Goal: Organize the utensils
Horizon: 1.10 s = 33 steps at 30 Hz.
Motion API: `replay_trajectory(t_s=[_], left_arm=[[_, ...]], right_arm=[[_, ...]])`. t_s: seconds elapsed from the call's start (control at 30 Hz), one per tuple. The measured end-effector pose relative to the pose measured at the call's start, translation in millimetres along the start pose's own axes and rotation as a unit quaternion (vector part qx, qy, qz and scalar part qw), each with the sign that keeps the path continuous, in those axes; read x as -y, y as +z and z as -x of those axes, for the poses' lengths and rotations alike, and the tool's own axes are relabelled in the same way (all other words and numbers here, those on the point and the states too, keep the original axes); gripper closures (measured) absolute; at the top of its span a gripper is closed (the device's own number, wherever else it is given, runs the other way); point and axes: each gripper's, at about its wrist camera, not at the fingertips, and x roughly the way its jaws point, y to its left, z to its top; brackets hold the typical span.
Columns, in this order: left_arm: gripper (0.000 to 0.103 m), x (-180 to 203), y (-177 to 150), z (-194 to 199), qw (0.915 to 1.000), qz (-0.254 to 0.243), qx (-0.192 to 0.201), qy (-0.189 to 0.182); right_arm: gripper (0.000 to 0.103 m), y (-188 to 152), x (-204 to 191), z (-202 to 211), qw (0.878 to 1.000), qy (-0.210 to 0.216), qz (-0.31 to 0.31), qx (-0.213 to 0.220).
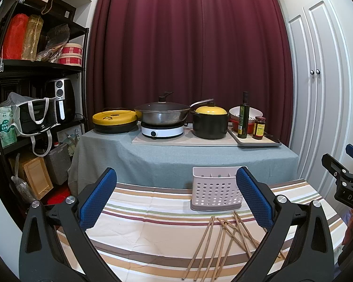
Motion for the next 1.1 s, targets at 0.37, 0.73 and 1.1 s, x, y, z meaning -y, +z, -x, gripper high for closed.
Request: replay_trajectory(t_s=[0.37, 0.73, 1.1], left_arm=[[0.004, 7.2, -0.8, -1.3, 1.0, -0.001, -0.001, -0.001], [0.004, 12.7, -26.1, -32.2, 0.9994, -0.007, -0.034, -0.009], [0.004, 3.1, -119.6, -97.6, 0.9915, -0.03, -0.126, -0.009]], right_arm=[[0.006, -2.1, 0.7, 0.5, 1.0, 0.0, 0.0, 0.0], [0.006, -18.1, 5.5, -15.5, 1.0, 0.004, -0.001, -0.014], [0.006, -112.9, 27.6, -49.6, 0.996, -0.013, 0.01, -0.084]])
